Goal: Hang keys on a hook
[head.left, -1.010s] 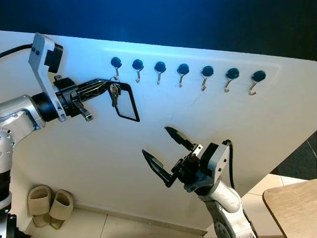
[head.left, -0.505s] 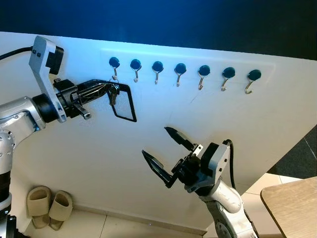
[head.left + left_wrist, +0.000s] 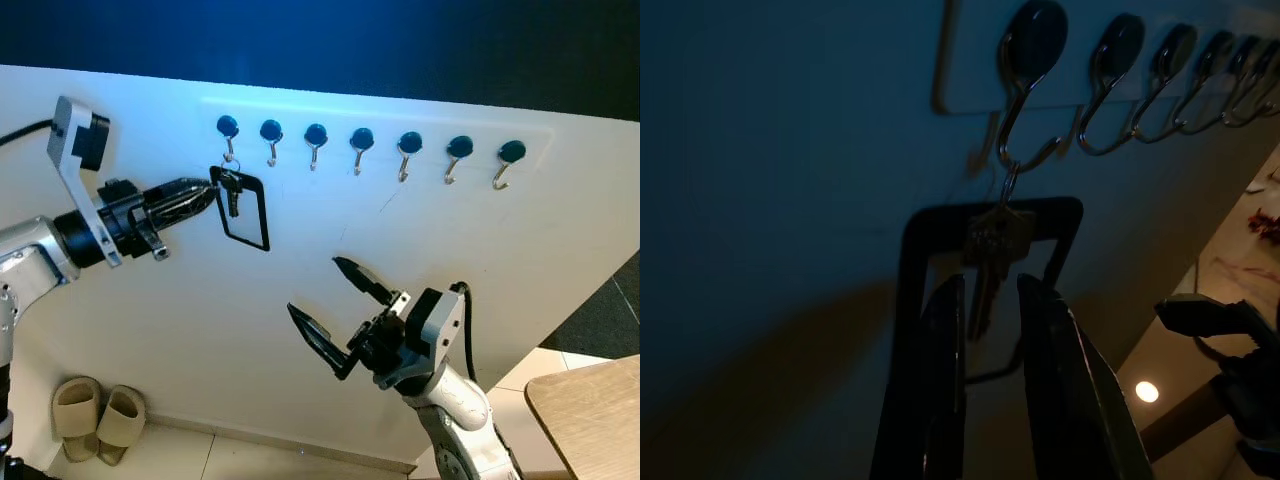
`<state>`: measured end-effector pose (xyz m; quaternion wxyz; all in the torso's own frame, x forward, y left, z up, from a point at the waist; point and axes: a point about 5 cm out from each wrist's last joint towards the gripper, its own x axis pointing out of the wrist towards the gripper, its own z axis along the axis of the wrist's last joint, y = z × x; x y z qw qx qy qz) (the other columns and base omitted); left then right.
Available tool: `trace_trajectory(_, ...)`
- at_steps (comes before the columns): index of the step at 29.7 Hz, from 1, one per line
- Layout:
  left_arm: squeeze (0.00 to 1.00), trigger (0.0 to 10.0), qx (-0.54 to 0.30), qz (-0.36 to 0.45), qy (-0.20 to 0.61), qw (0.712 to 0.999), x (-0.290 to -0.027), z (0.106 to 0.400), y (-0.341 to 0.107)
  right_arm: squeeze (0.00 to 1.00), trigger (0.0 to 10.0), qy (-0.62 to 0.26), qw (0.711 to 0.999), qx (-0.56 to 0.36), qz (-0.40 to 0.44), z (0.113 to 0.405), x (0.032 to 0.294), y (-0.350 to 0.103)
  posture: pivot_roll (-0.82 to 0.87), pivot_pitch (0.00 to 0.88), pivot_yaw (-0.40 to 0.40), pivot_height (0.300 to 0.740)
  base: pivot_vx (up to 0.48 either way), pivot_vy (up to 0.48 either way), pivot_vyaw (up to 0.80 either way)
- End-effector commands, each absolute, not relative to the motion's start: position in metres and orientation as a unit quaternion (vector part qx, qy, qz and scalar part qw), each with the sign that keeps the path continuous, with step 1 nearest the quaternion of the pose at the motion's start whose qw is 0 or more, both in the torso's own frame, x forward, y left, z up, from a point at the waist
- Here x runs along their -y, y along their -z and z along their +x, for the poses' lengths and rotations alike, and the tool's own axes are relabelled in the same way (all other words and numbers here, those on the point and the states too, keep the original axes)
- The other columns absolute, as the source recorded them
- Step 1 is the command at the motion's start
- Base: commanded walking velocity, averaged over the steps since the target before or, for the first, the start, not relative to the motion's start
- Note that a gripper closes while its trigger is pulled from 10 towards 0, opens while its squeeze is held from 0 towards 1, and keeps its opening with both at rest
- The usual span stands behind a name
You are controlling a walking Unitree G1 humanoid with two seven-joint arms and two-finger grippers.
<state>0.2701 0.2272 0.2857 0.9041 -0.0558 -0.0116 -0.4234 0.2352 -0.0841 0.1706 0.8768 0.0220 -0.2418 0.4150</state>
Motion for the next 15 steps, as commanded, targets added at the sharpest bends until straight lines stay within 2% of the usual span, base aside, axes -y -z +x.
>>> trace_trajectory(1,0.0,10.0,0.011,-0.076,0.432,0.898,-0.233,0.266,-0.279,0.0,10.0,-0.414,0.878,0.238,0.026,0.233,0.086,-0.17,0.04,0.079,-0.019,0.74,0.0,0.0,0.0)
trace_trajectory(3,0.0,10.0,0.007,-0.073,0.433,0.898,-0.234,0.265,-0.274,0.0,10.0,-0.414,0.879,0.237,0.026,0.233,0.087,-0.169,0.04,0.079,-0.017,0.74,0.0,0.0,0.0)
trace_trajectory(4,0.0,10.0,-0.027,-0.04,0.438,0.897,-0.236,0.259,-0.252,0.0,10.0,-0.408,0.884,0.228,0.026,0.233,0.089,-0.164,0.04,0.08,-0.017,0.74,0.0,0.0,0.0)
trace_trajectory(8,0.0,10.0,-0.103,-0.014,0.449,0.887,-0.238,0.245,-0.208,0.0,10.0,-0.386,0.9,0.203,0.017,0.233,0.099,-0.149,0.04,0.079,-0.019,0.74,0.0,0.0,0.0)
trace_trajectory(9,0.0,10.0,-0.103,-0.014,0.449,0.887,-0.238,0.245,-0.208,0.0,10.0,-0.386,0.9,0.203,0.017,0.233,0.099,-0.149,0.04,0.079,-0.019,0.74,0.0,0.0,0.0)
trace_trajectory(10,0.0,10.0,-0.162,-0.033,0.445,0.88,-0.239,0.232,-0.175,0.0,10.0,-0.36,0.918,0.167,0.011,0.233,0.11,-0.133,0.04,0.079,-0.019,0.74,0.0,0.0,0.0)
trace_trajectory(12,0.0,10.0,-0.181,-0.046,0.434,0.881,-0.239,0.228,-0.159,0.0,10.0,-0.345,0.928,0.14,0.016,0.232,0.116,-0.121,0.04,0.077,-0.018,0.74,0.0,0.0,0.0)
trace_trajectory(13,0.0,10.0,-0.189,-0.055,0.427,0.883,-0.239,0.225,-0.15,0.0,10.0,-0.335,0.934,0.122,0.02,0.232,0.12,-0.113,0.04,0.077,-0.018,0.74,0.0,0.0,0.0)
trace_trajectory(15,0.0,10.0,-0.223,-0.054,0.335,0.914,-0.246,0.227,-0.106,0.0,10.0,-0.267,0.962,0.015,0.052,0.229,0.144,-0.071,0.04,0.076,-0.016,0.74,0.0,0.0,0.0)
